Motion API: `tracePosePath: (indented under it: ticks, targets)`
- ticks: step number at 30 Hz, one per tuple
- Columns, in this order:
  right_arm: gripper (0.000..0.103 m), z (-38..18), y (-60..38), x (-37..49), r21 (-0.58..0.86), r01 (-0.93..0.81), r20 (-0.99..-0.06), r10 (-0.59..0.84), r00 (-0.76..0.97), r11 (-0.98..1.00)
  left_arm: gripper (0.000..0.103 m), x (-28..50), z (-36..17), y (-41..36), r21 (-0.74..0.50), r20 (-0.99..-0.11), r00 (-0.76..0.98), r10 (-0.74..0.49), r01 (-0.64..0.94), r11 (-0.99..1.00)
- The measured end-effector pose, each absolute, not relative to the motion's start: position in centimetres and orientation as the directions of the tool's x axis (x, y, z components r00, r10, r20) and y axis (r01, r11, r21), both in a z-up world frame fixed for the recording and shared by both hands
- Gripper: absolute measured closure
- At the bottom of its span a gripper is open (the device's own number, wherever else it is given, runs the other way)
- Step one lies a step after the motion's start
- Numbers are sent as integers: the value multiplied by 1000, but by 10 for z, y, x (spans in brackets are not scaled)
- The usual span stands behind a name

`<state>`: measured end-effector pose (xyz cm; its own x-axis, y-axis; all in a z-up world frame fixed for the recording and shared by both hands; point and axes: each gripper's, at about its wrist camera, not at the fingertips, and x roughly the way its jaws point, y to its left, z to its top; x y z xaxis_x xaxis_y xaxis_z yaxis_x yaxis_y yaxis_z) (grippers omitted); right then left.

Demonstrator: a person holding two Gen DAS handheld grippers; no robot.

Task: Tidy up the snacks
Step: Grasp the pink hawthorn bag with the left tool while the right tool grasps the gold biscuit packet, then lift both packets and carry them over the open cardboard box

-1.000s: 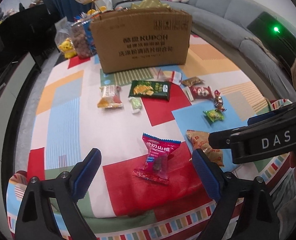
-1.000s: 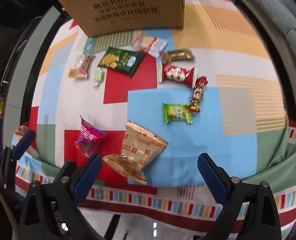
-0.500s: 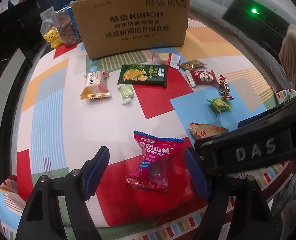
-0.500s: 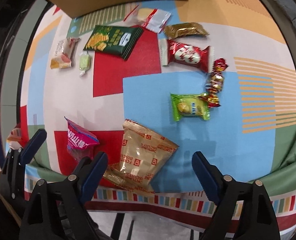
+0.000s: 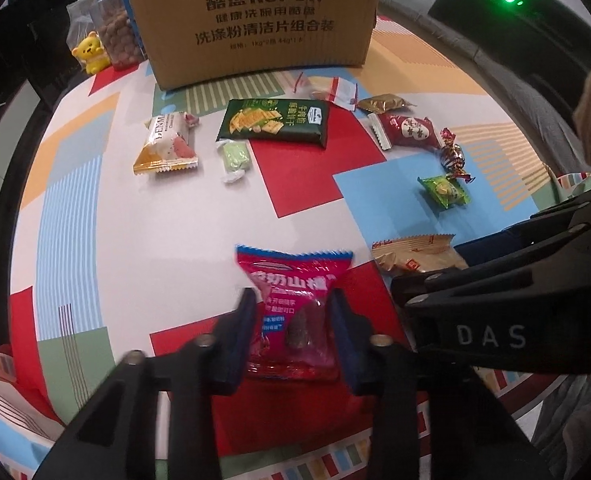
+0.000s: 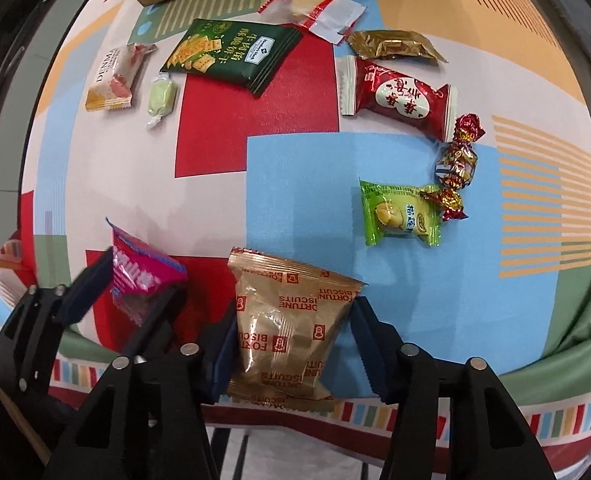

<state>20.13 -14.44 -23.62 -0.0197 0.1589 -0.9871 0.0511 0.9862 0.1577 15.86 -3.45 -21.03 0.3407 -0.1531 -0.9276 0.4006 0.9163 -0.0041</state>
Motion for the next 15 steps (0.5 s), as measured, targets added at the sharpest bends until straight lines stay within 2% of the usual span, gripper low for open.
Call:
tracePosePath:
  ticks: [4, 15]
  targets:
    - [57, -235, -131, 200, 152, 31, -988, 152, 10, 988, 73, 155, -207, -33, 17, -922, 362, -139, 396, 918]
    - [57, -198, -140, 186, 166, -3, -981, 166, 99, 986, 74, 145, -187, -32, 47, -911, 397, -112, 370, 928]
